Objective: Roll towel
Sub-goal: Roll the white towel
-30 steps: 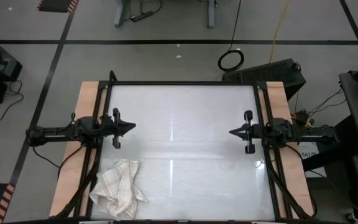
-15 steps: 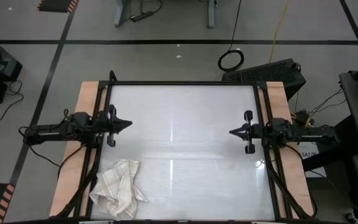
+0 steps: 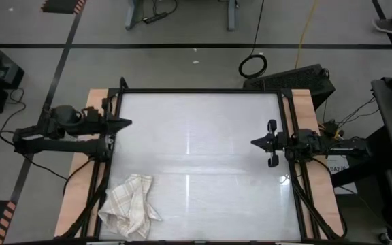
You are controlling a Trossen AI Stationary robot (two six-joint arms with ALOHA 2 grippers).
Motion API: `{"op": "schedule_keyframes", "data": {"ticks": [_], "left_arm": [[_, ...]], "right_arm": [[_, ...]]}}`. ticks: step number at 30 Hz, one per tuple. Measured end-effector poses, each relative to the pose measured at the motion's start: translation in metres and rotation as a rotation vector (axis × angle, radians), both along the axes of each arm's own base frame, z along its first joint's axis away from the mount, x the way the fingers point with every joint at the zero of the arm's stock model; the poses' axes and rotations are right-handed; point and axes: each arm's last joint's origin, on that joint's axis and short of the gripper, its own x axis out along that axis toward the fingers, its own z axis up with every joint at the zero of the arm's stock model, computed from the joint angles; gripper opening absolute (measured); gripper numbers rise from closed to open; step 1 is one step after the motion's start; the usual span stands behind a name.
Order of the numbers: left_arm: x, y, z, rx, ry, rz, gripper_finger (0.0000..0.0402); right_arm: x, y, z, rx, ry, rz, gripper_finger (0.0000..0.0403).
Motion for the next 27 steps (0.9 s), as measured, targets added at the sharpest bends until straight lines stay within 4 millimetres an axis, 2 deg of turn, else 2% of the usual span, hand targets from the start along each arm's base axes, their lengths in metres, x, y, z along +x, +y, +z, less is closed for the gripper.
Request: {"op": "schedule_keyframes", "data": {"ticks": [4, 8, 12, 16, 18, 22, 27], "left_arm": [[0.002, 0.000, 0.033, 0.024, 0.015, 0.001, 0.0001], [0.013, 0.001, 0.061, 0.031, 0.049, 0.000, 0.0001], [0.028, 0.001, 0.076, 0.027, 0.104, -0.001, 0.0004], [0.047, 0.001, 0.068, -0.003, 0.204, -0.019, 0.0018], [0.056, 0.000, 0.062, -0.030, 0.256, -0.049, 0.0021], [0.071, -0.004, 0.047, -0.061, 0.333, -0.088, 0.0023], [0.080, -0.011, 0.039, -0.054, 0.374, -0.116, 0.0024]], "right_arm": [[0.000, 0.000, 0.000, 0.041, -0.002, 0.001, 0.0000], [0.000, 0.000, 0.000, 0.086, -0.003, 0.003, 0.0000], [0.000, 0.000, 0.000, 0.124, -0.001, 0.004, 0.0000], [0.000, 0.000, 0.001, 0.194, -0.004, 0.005, 0.0000], [-0.001, 0.000, 0.007, 0.218, -0.022, 0.007, 0.0000], [-0.006, 0.000, 0.031, 0.207, -0.060, 0.012, 0.0000], [-0.014, 0.000, 0.066, 0.174, -0.025, 0.006, 0.0000]]}}
